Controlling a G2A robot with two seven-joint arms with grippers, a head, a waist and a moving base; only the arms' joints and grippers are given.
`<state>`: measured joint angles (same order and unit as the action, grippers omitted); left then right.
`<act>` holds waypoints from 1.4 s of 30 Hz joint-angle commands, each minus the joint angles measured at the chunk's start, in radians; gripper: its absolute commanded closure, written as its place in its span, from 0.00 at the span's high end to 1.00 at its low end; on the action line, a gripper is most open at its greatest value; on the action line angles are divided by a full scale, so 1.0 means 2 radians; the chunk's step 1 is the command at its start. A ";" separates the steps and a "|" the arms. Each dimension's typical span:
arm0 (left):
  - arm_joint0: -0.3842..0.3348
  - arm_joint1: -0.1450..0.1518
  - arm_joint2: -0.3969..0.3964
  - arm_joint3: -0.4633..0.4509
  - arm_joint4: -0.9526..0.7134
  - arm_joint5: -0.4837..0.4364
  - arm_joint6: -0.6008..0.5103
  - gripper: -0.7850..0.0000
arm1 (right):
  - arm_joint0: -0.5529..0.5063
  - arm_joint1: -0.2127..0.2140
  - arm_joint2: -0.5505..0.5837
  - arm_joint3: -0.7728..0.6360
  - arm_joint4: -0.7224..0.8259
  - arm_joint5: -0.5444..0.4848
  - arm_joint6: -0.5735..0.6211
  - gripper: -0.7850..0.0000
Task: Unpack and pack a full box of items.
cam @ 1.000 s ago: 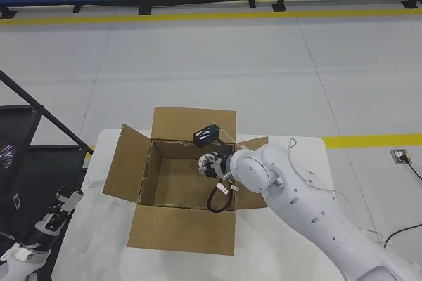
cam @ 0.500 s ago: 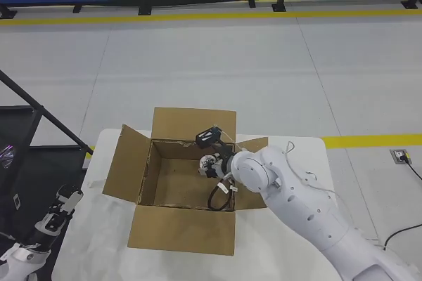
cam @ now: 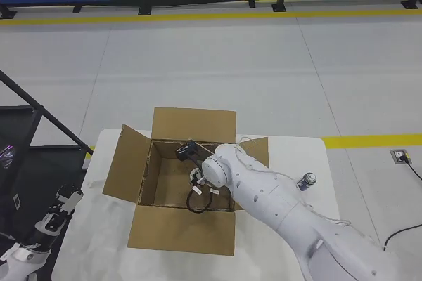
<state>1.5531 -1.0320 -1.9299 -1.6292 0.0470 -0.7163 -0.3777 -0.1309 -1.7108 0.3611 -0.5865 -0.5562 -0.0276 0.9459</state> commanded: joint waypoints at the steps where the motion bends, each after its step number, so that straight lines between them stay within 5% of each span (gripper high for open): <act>1: 0.000 0.000 0.000 0.000 0.000 0.000 0.000 1.00 | 0.003 -0.019 -0.005 0.040 0.005 -0.007 -0.004 0.00; 3: 0.000 0.000 0.000 0.000 0.000 0.000 0.000 1.00 | 0.006 -0.033 -0.007 0.070 0.011 -0.017 -0.007 0.00; 4: 0.000 0.000 0.000 0.000 0.000 0.000 0.000 1.00 | 0.007 -0.039 -0.008 0.083 0.014 -0.020 -0.006 0.09; 7: 0.000 0.000 0.000 0.000 0.000 0.000 0.000 1.00 | 0.009 -0.055 -0.008 0.115 0.019 -0.026 -0.010 0.83; 10: 0.000 0.000 0.000 0.000 0.000 0.000 0.000 1.00 | 0.012 -0.066 -0.005 0.140 0.024 -0.036 -0.009 1.00; 19: 0.000 0.000 0.000 0.000 0.000 0.000 0.000 1.00 | 0.026 -0.083 0.000 0.169 0.016 -0.048 -0.022 1.00; 29: 0.000 0.000 0.000 0.000 0.000 0.000 0.000 1.00 | 0.049 -0.079 0.005 0.116 -0.017 -0.079 -0.051 1.00; 35: 0.000 0.000 0.000 0.000 0.000 0.000 0.000 1.00 | 0.046 -0.059 0.014 0.039 -0.058 -0.033 -0.064 1.00; 42: 0.000 0.000 0.000 0.000 0.000 0.000 0.000 1.00 | 0.011 -0.007 0.053 -0.113 -0.126 0.050 -0.028 1.00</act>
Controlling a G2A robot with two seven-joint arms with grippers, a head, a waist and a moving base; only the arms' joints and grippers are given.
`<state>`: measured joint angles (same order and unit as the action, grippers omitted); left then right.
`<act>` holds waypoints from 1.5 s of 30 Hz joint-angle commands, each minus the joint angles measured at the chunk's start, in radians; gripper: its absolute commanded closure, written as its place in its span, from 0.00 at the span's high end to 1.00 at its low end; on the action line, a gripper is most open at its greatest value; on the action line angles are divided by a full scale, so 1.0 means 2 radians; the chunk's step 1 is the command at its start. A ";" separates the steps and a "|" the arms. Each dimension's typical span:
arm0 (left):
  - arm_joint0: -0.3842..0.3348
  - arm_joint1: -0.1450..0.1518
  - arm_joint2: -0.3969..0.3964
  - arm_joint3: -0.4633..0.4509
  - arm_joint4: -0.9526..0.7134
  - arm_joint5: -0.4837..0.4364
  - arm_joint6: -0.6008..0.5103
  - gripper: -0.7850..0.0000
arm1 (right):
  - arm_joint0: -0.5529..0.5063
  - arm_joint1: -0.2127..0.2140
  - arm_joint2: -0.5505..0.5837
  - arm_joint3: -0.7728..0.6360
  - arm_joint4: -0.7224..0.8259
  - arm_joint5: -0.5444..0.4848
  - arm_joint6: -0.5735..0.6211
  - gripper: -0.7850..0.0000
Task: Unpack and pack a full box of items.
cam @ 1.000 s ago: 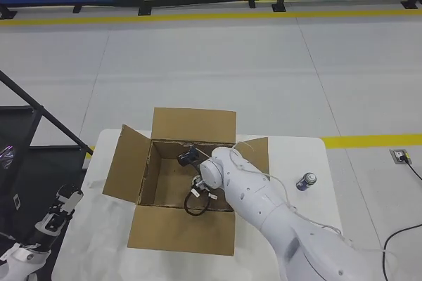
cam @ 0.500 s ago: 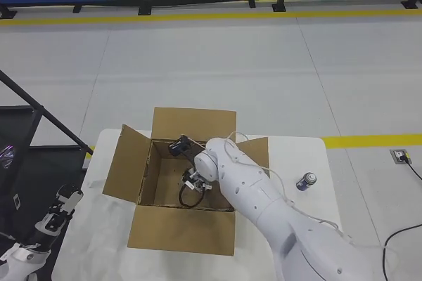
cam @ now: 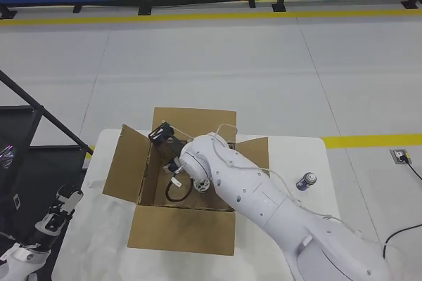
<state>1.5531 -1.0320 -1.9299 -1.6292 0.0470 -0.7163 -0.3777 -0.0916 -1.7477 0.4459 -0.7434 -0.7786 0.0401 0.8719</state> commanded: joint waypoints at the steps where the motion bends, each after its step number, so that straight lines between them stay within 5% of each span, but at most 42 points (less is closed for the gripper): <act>1: 0.000 0.000 0.000 0.000 0.000 0.000 0.000 1.00 | -0.018 0.022 0.021 -0.059 -0.029 0.032 0.016 1.00; 7: 0.000 0.000 0.000 0.000 0.000 0.000 0.000 1.00 | -0.104 0.088 0.120 -0.219 -0.140 0.153 0.065 1.00; 12: 0.000 0.000 0.000 0.000 0.000 0.000 0.000 1.00 | -0.233 0.141 0.241 -0.392 -0.286 0.248 0.122 1.00; 17: 0.000 0.000 0.000 0.000 0.000 0.000 0.000 1.00 | -0.388 0.174 0.365 -0.568 -0.348 0.222 0.152 1.00; 21: 0.000 0.000 0.000 0.000 0.000 0.000 0.000 1.00 | -0.462 0.182 0.434 -0.620 -0.337 0.209 0.131 1.00; 26: 0.000 0.000 0.000 0.000 0.000 0.000 0.000 1.00 | -0.486 0.185 0.484 -0.593 -0.317 0.208 0.132 1.00; 38: 0.000 0.000 0.000 0.000 0.000 0.000 0.000 1.00 | -0.385 0.182 0.511 -0.380 -0.289 0.225 0.179 1.00; 42: 0.000 0.000 0.000 0.000 0.000 0.000 0.000 1.00 | -0.360 0.180 0.501 -0.333 -0.300 0.243 0.177 0.69; 45: 0.000 0.000 0.000 0.000 0.000 0.000 0.000 1.00 | -0.345 0.178 0.498 -0.305 -0.303 0.257 0.171 0.62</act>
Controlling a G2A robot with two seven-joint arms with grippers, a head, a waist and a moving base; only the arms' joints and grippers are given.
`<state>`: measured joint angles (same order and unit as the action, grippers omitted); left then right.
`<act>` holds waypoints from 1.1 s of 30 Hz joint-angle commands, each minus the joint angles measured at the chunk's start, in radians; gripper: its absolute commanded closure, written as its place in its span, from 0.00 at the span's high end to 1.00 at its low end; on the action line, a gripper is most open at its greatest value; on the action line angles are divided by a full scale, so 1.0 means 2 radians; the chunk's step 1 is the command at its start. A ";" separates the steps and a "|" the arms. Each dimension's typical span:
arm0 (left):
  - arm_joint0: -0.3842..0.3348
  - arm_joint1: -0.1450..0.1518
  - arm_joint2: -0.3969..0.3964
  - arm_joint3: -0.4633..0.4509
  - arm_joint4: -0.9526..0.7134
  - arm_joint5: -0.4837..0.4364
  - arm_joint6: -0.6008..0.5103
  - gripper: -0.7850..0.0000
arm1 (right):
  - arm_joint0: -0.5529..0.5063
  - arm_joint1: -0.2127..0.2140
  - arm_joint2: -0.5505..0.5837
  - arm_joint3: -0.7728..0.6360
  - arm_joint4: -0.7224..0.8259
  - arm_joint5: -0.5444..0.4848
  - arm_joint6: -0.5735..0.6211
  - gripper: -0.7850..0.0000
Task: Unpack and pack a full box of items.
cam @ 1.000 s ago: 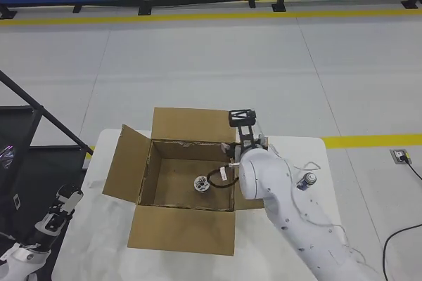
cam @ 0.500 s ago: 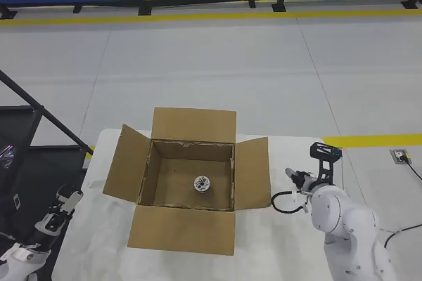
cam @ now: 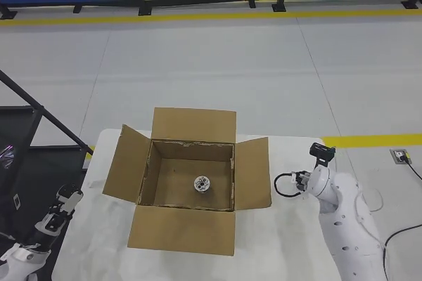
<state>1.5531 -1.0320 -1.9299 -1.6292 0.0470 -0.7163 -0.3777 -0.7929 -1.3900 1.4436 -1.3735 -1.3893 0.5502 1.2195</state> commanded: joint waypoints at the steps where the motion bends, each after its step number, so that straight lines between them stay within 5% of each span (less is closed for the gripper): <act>1: 0.000 0.000 0.000 0.000 0.000 0.000 0.000 1.00 | 0.009 -0.001 0.000 0.021 0.000 0.011 -0.005 0.49; 3: 0.000 0.000 0.000 0.000 0.000 0.000 0.000 1.00 | 0.018 -0.002 -0.003 0.036 0.000 0.015 -0.006 0.39; 6: 0.000 0.000 0.000 0.000 0.000 0.000 0.000 1.00 | 0.025 -0.003 -0.003 0.050 -0.001 0.019 -0.013 0.00; 12: 0.000 0.000 0.000 0.000 0.000 0.000 0.000 1.00 | 0.014 -0.005 -0.006 0.026 -0.004 0.035 -0.046 0.00; 20: 0.000 0.000 0.000 0.000 0.000 0.000 0.000 1.00 | -0.046 -0.012 -0.061 -0.199 -0.056 0.046 -0.085 0.00; 24: 0.000 0.000 0.000 0.000 0.000 0.000 0.000 1.00 | -0.036 -0.018 -0.115 -0.267 -0.093 0.029 -0.089 0.00; 28: 0.000 0.000 0.000 0.000 0.000 0.000 0.000 1.00 | 0.002 -0.027 -0.168 -0.272 -0.087 -0.006 -0.100 0.00; 33: 0.000 0.000 0.000 0.000 0.000 0.000 0.000 1.00 | 0.086 -0.043 -0.231 -0.194 0.002 -0.129 -0.081 0.00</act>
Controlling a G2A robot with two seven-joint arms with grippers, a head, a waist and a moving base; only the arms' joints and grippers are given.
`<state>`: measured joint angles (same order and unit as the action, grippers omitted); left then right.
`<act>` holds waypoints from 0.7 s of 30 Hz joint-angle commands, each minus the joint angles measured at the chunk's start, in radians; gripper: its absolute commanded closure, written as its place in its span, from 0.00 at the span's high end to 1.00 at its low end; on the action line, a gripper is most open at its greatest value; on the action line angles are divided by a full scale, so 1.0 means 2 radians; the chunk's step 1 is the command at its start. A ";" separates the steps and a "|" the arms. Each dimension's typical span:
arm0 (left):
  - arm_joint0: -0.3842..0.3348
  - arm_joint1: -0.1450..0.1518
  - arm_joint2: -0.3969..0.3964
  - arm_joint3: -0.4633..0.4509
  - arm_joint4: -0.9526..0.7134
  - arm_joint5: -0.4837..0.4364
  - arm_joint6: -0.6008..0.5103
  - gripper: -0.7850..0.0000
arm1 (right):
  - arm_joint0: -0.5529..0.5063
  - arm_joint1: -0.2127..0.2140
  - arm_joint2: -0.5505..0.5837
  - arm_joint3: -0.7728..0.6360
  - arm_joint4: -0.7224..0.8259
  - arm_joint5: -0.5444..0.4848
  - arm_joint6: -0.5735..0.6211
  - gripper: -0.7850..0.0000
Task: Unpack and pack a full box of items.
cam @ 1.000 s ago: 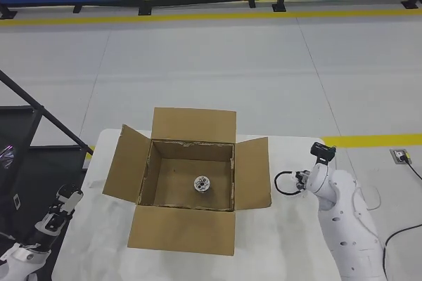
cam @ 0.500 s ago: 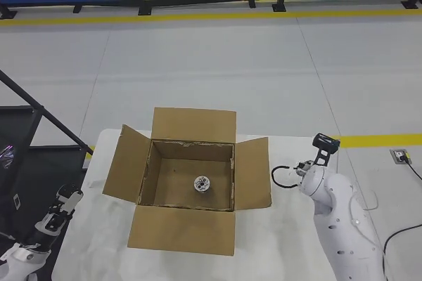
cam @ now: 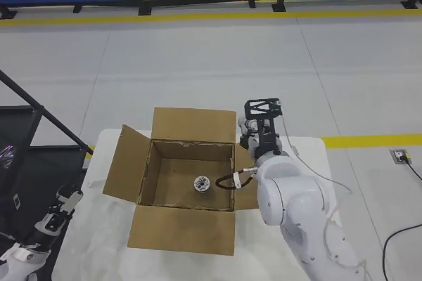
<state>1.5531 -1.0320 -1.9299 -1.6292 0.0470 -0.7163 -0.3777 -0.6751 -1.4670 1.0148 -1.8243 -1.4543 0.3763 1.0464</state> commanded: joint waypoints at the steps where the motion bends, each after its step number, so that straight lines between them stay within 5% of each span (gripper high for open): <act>1: 0.000 0.000 0.000 0.000 0.000 0.000 0.000 1.00 | 0.047 -0.009 -0.031 0.062 0.056 -0.064 0.010 0.00; 10: 0.000 0.000 0.000 0.000 0.000 0.000 0.000 1.00 | 0.193 -0.082 -0.193 0.347 0.154 -0.117 0.022 0.00; 21: 0.000 0.000 0.000 0.000 0.000 0.000 0.000 1.00 | 0.251 -0.170 -0.260 0.585 0.244 -0.159 -0.047 0.00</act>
<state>1.5531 -1.0320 -1.9299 -1.6292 0.0470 -0.7163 -0.3777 -0.1808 -1.7897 0.5055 -0.6983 -0.9715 0.0586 0.9562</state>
